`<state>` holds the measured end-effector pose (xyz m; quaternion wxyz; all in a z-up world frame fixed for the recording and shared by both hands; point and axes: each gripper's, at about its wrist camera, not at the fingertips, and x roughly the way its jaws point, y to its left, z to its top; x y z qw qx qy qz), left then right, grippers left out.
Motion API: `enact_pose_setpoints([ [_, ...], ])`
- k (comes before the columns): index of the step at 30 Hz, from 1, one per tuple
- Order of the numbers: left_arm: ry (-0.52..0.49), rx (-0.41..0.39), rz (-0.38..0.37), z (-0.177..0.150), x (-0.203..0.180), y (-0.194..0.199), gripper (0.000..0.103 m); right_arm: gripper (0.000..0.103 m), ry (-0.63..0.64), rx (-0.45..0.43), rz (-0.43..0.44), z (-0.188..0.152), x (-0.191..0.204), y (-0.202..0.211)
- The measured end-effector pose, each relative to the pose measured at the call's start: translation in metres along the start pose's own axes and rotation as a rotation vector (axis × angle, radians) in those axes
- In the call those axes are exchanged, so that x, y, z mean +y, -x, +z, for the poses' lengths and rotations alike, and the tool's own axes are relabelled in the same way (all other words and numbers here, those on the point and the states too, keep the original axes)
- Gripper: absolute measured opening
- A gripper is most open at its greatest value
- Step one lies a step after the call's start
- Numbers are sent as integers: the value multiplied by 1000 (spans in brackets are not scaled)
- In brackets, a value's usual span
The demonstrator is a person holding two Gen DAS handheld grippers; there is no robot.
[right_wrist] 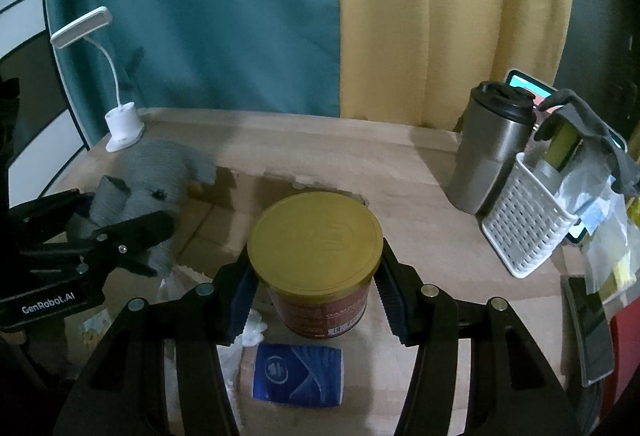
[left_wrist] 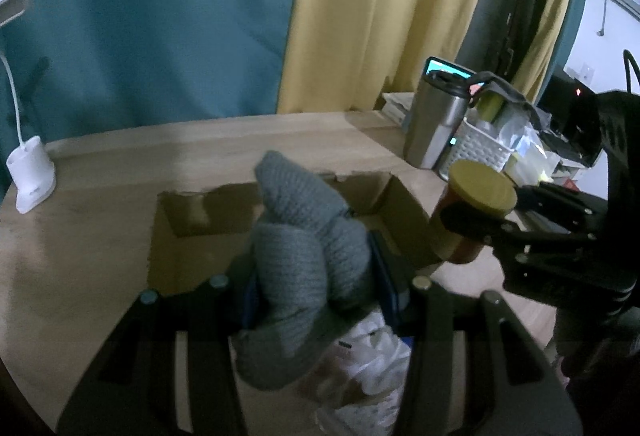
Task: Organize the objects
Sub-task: 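Lift and carry grey plush with left tool while right tool carries can to box, then lower can into box and open right tool while left tool releases plush inside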
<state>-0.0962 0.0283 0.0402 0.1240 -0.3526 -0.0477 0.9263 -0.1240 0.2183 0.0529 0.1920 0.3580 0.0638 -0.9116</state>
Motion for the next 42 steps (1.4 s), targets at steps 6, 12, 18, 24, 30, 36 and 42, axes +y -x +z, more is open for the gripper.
enact_pose_setpoints([
  [6,3,8,-4,5,3,-10,48,58,5,3,9,8,2,-10],
  [12,6,15,-2,9,5,-17,48,58,7,9,21,15,3,-20],
  [18,15,28,4,12,8,-27,48,58,4,19,35,18,4,-33],
  [24,29,51,10,13,10,-41,48,58,2,33,52,21,6,-46],
  [30,42,81,24,12,13,-58,48,58,-1,51,60,17,6,-61],
  [36,56,103,33,8,13,-70,48,58,-2,75,69,8,7,-74],
  [42,68,127,43,4,13,-80,48,58,10,87,74,-1,7,-81],
])
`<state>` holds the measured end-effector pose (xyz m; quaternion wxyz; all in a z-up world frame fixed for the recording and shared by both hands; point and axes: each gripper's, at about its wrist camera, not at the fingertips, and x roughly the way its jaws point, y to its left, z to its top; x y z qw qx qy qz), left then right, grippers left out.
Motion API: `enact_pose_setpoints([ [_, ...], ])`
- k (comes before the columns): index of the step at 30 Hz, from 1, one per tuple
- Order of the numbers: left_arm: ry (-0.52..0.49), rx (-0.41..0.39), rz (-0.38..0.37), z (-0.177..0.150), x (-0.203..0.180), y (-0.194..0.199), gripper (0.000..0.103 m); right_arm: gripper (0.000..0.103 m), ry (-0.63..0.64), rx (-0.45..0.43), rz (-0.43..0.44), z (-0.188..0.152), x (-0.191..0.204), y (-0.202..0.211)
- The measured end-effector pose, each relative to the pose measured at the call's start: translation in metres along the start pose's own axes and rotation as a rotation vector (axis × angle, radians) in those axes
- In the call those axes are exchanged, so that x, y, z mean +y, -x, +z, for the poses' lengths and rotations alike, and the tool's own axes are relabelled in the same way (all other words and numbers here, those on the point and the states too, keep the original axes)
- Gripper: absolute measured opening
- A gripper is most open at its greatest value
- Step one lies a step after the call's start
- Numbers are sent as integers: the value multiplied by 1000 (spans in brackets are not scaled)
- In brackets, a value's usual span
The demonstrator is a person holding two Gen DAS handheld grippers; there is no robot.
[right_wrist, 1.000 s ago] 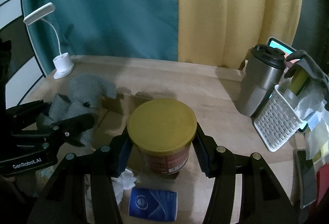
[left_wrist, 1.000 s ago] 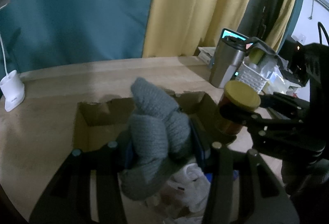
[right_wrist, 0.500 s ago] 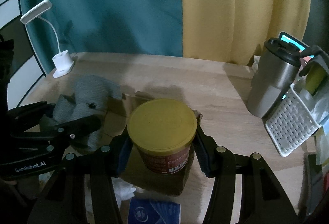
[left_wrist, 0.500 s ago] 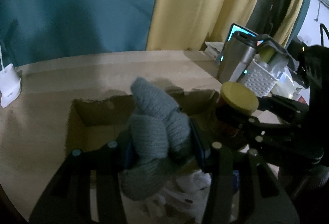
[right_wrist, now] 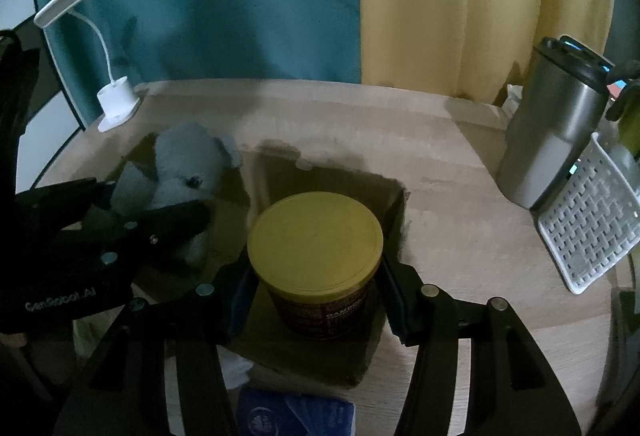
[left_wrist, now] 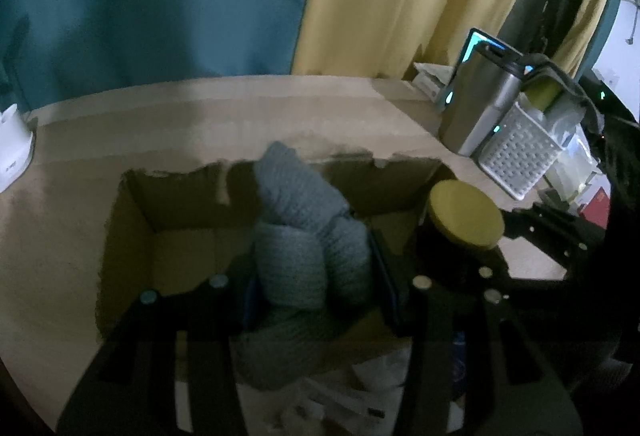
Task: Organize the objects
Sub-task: 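Lower can into box and open right tool while left tool releases plush inside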
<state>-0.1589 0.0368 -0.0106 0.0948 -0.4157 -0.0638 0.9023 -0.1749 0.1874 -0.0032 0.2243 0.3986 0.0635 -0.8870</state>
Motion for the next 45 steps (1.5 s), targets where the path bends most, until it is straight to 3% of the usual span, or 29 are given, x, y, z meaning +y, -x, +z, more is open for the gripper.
enact_pose_setpoints([
  [10,17,29,4,-4,-1,-8,48,58,43,-5,-12,-6,3,1],
  [17,31,58,-2,-8,0,-15,48,75,37,-21,-7,-9,6,7],
  [28,10,91,-4,-10,-13,-26,49,75,-6,-79,-27,-11,-8,29],
  [38,6,129,-22,-11,-24,-38,51,75,-63,-54,-43,-21,-26,29],
  [45,0,97,-52,-7,-24,-27,58,75,-88,-59,-59,-21,-33,33],
])
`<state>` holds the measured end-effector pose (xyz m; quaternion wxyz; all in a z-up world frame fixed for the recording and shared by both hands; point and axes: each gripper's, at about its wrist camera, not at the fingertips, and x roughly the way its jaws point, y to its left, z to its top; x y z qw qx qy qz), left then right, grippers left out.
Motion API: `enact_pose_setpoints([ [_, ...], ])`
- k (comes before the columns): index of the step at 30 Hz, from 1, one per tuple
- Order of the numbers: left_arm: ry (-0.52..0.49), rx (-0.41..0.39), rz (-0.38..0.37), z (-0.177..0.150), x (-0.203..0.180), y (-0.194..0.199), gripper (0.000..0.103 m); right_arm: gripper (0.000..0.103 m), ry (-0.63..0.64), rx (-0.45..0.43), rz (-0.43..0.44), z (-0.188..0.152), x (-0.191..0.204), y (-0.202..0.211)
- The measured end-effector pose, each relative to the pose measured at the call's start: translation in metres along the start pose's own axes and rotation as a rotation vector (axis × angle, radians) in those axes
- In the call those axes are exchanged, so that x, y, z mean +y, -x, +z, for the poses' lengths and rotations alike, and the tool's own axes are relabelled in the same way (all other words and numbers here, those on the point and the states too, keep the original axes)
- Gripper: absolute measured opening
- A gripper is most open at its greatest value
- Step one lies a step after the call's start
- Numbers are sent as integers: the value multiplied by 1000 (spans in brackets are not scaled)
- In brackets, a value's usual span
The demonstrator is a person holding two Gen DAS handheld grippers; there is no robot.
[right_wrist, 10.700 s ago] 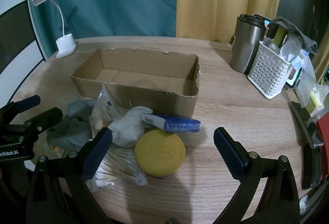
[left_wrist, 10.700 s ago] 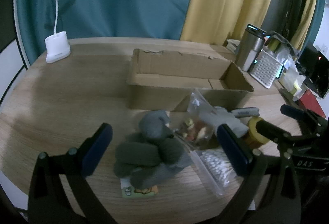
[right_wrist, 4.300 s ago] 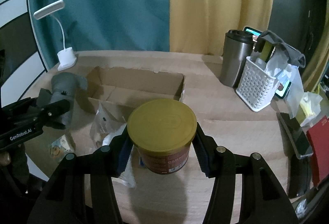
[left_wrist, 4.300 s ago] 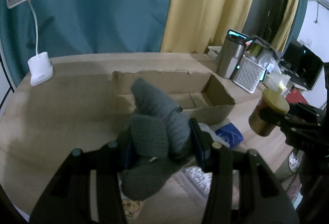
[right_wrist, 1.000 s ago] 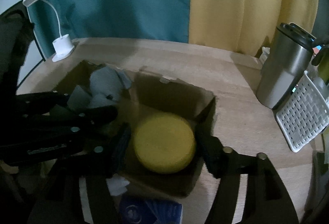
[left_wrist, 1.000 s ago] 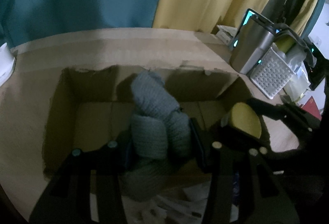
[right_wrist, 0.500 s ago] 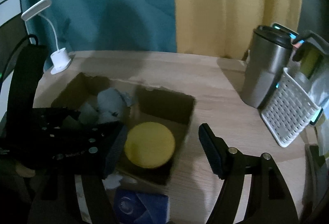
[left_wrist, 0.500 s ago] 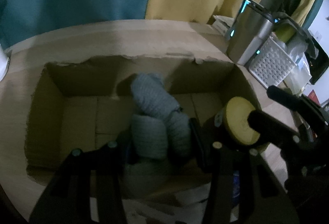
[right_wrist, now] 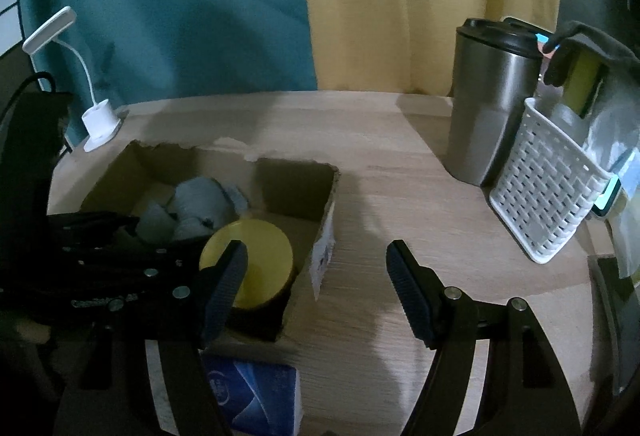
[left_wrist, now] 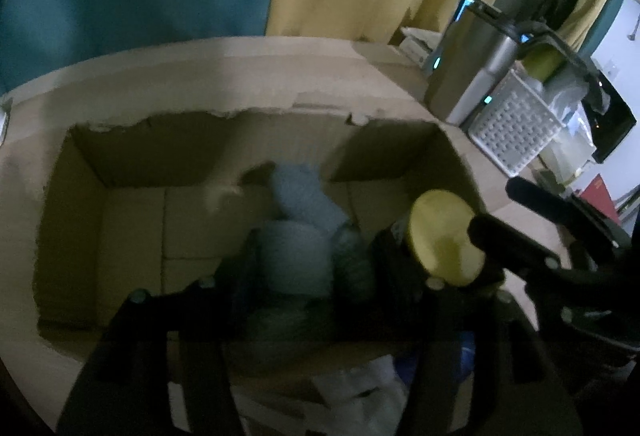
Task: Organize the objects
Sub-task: 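Lower can into box and open right tool while left tool releases plush inside, then withdraw both tools from the box back over the remaining items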
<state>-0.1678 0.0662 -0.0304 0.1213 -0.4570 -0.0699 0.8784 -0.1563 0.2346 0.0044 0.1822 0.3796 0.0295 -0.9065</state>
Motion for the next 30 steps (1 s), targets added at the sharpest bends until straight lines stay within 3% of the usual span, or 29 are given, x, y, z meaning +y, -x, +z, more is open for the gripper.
enact_pose_setpoints([
  [30,-4,-143,30,-28,19,76,65,75,35,-25,-18,-19,33,44],
])
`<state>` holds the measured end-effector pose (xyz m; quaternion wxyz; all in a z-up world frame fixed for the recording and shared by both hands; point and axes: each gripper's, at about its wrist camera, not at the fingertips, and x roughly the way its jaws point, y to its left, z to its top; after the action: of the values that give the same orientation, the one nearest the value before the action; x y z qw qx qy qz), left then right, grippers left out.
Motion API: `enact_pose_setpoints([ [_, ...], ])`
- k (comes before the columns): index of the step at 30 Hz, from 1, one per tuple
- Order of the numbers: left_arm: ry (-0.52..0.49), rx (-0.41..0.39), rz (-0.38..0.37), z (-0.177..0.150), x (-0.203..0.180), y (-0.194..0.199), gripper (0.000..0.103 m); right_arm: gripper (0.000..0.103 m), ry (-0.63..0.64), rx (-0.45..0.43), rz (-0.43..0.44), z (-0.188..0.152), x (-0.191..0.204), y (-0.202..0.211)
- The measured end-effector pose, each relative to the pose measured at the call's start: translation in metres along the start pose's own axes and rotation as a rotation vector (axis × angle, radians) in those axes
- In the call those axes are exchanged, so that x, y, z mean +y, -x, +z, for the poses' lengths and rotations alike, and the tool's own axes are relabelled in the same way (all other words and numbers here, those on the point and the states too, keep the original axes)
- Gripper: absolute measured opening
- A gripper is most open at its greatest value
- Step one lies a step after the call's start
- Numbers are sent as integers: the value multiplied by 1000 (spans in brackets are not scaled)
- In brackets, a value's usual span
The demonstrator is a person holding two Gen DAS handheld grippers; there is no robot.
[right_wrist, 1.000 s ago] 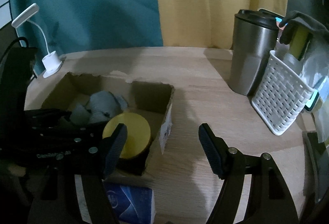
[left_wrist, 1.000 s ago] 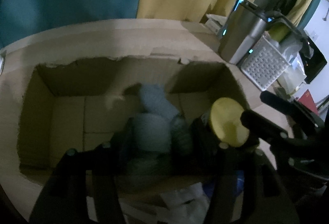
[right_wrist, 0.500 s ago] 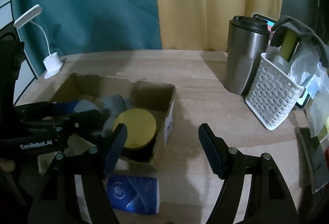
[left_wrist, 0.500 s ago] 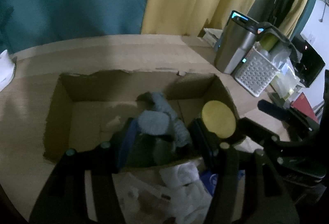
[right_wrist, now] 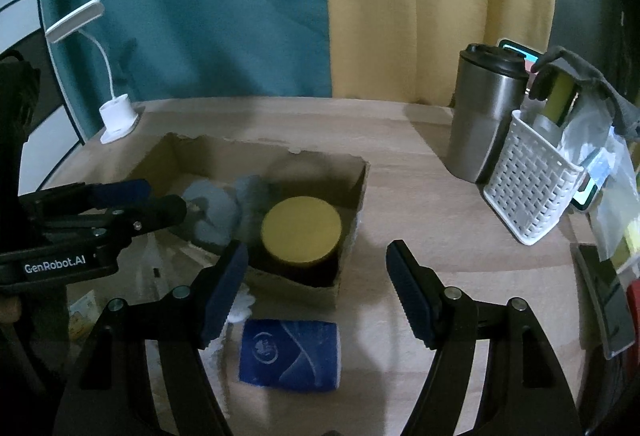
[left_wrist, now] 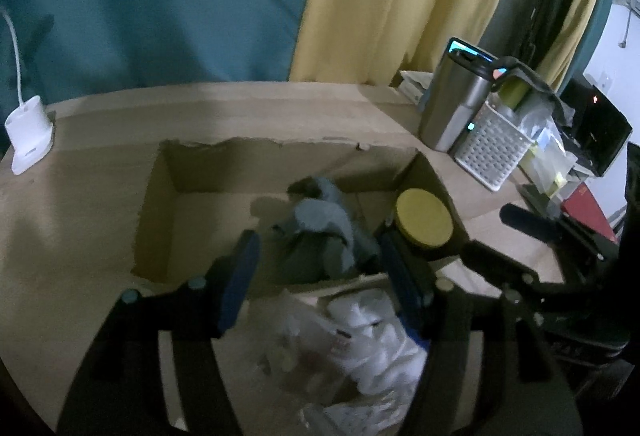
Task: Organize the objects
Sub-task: 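Withdraw both tools from the box back over the remaining items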
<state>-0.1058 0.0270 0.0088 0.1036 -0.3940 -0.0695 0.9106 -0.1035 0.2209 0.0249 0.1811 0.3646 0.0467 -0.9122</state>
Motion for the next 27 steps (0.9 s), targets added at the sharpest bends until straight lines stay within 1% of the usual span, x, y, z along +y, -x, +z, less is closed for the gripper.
enact_pose_setpoints([
  [13,4,-18,16,-15,10,20,65,75,23,-3,9,-5,19,9],
  [27,21,-23,31,-36,25,36,66,75,43,14,15,-15,42,13],
])
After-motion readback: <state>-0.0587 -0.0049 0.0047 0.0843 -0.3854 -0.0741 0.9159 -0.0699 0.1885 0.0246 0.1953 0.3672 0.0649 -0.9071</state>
